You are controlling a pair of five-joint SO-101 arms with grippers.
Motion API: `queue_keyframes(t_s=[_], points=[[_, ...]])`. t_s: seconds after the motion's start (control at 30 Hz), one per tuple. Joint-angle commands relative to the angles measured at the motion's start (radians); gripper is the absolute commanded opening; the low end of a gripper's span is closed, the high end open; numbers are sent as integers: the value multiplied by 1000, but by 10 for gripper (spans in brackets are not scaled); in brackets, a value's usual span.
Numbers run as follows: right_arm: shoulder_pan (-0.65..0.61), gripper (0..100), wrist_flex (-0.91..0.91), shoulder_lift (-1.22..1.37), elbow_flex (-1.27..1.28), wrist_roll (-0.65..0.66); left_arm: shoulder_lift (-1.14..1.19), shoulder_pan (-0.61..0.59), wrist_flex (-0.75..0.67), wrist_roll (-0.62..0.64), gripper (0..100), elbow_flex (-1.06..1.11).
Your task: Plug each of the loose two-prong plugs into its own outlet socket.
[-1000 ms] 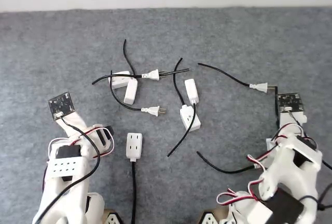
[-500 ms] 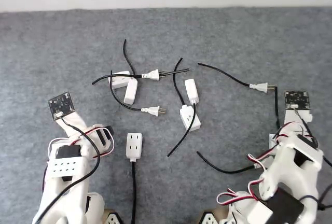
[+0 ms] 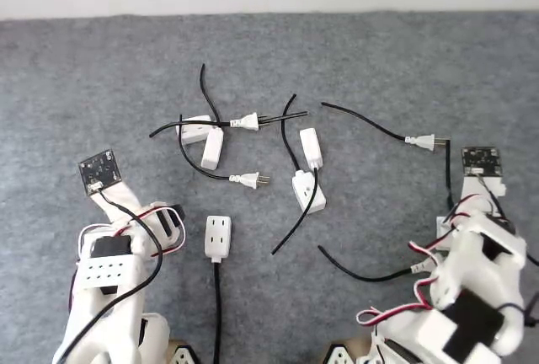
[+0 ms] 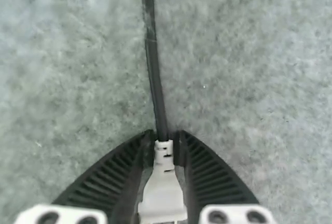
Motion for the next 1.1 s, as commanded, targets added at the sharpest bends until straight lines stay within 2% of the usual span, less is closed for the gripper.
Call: queue_keyframes(t_s=[0.0, 0.07, 0.2, 0.3, 0.5, 0.7, 0.87, 1.07], points=[[13, 49, -5, 71, -72, -12, -2, -2, -2, 2, 235, -44], [13, 3, -4, 74, -86, -15, -2, -2, -2, 2, 235, -44], [5, 9, 4, 38, -87, -15, -2, -2, -3, 2, 235, -45], [-7, 9, 93, -38, -91, -26, -2, -2, -3, 2, 235, -45], [-124, 9, 331, -317, -86, -152, -2, -2, -3, 2, 235, -48], [-372, 9, 598, -662, -84, -279, -2, -2, 2, -8, 235, -48], [-679, 9, 727, -941, -84, -387, -3, 5, 114, -146, 235, -85], [-1090, 9, 816, -1084, -86, -233, -3, -2, 164, -353, 233, -116]])
